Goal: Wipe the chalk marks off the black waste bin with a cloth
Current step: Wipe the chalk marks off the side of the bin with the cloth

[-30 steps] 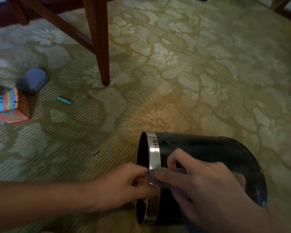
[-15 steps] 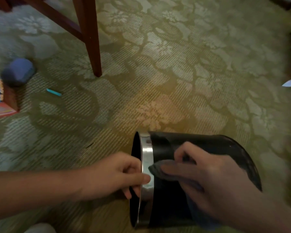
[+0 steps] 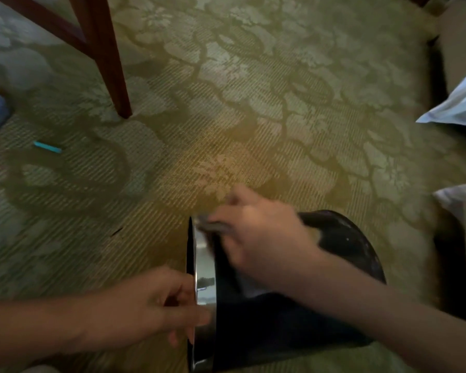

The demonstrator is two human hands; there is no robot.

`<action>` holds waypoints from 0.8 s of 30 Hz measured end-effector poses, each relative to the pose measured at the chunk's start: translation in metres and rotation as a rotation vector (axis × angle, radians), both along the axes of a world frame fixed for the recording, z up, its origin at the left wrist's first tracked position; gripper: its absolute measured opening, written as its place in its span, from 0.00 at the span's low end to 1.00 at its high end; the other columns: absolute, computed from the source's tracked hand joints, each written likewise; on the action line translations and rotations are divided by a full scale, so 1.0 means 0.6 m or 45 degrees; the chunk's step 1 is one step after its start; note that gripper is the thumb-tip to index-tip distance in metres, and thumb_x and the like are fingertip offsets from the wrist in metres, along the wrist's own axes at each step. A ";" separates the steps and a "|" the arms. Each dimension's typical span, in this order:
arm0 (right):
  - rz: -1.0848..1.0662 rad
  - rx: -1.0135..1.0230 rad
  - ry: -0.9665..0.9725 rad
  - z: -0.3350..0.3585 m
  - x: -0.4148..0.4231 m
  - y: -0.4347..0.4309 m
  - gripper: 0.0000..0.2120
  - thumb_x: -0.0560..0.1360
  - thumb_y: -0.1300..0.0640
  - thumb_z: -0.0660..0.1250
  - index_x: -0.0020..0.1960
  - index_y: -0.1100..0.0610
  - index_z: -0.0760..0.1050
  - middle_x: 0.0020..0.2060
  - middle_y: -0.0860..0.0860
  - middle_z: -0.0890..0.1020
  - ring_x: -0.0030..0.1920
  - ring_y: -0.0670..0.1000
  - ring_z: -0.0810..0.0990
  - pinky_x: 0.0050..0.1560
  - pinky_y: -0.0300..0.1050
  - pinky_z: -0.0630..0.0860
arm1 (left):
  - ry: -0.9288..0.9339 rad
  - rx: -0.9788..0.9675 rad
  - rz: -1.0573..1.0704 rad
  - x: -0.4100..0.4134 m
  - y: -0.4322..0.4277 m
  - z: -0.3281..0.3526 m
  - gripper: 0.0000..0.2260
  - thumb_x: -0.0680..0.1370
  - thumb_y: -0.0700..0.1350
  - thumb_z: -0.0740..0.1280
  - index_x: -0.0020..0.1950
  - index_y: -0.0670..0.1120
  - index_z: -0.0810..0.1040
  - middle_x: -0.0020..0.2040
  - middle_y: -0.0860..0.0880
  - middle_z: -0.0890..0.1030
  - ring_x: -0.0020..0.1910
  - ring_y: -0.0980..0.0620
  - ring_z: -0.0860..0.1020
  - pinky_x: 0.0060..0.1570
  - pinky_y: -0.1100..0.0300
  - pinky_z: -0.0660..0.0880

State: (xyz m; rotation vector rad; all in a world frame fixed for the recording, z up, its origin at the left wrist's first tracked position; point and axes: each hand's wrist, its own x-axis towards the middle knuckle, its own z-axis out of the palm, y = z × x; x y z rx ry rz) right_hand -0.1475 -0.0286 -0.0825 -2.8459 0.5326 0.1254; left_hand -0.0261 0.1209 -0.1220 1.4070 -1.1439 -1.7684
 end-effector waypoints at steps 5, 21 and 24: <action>-0.117 -0.092 0.001 -0.022 -0.008 -0.038 0.13 0.74 0.50 0.62 0.57 0.43 0.76 0.49 0.49 0.74 0.43 0.55 0.78 0.40 0.50 0.74 | 0.010 -0.024 0.009 0.003 0.000 0.001 0.06 0.78 0.45 0.68 0.42 0.47 0.80 0.35 0.52 0.82 0.34 0.55 0.81 0.38 0.62 0.77; -0.137 0.129 0.081 -0.063 0.084 -0.057 0.09 0.71 0.54 0.63 0.47 0.53 0.80 0.43 0.53 0.82 0.44 0.56 0.81 0.42 0.48 0.77 | -0.035 -0.050 -0.008 0.001 0.004 0.001 0.09 0.79 0.46 0.67 0.39 0.55 0.79 0.34 0.54 0.82 0.35 0.56 0.81 0.37 0.65 0.76; -0.443 0.055 0.432 -0.066 0.043 -0.143 0.11 0.72 0.52 0.66 0.52 0.55 0.80 0.48 0.56 0.82 0.48 0.58 0.80 0.48 0.50 0.78 | 0.003 -0.060 -0.004 0.004 0.001 0.010 0.11 0.79 0.46 0.67 0.39 0.58 0.80 0.35 0.56 0.83 0.36 0.60 0.81 0.38 0.67 0.76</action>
